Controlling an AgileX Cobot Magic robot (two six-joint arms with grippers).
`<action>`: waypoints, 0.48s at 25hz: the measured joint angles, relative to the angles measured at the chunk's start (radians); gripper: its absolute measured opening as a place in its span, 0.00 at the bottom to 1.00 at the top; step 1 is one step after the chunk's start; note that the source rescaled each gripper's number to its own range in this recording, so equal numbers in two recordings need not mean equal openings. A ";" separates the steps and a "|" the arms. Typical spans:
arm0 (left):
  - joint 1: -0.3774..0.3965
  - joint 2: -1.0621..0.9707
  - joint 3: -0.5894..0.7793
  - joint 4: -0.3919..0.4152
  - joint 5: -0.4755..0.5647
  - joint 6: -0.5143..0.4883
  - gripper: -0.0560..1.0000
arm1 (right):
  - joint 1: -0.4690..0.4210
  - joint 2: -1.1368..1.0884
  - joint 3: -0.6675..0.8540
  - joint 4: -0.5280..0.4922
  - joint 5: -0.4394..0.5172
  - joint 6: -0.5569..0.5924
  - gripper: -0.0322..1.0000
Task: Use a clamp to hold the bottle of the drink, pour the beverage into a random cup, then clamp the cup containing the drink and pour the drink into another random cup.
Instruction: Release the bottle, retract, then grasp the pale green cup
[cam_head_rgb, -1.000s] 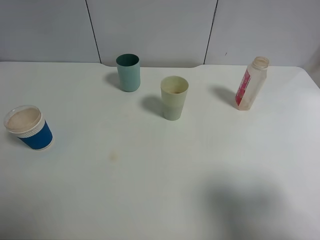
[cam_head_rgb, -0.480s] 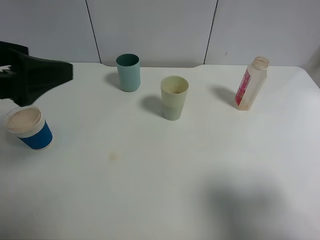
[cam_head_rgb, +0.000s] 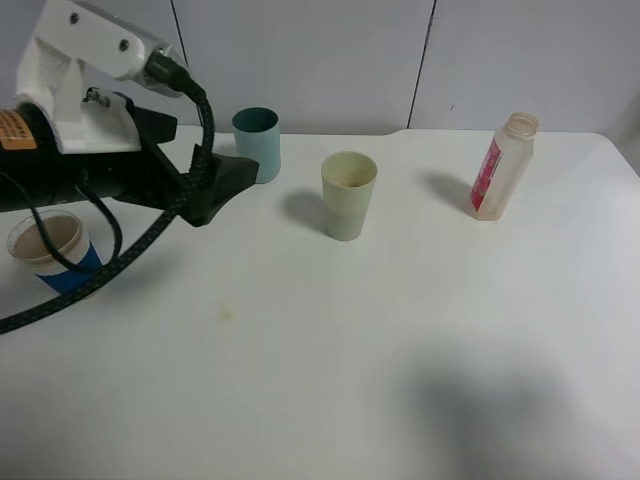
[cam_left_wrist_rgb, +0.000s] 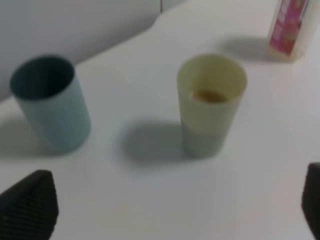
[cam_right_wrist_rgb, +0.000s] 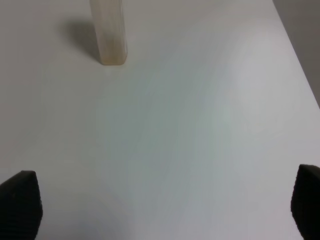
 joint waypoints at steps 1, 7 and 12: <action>-0.006 0.020 0.000 0.013 -0.040 0.000 0.97 | 0.000 0.000 0.000 0.000 0.000 0.000 1.00; -0.012 0.136 0.000 0.054 -0.190 -0.042 0.97 | 0.000 0.000 0.000 0.000 0.000 0.000 1.00; -0.014 0.245 0.000 0.061 -0.280 -0.078 0.97 | 0.000 0.000 0.000 0.000 0.000 0.000 1.00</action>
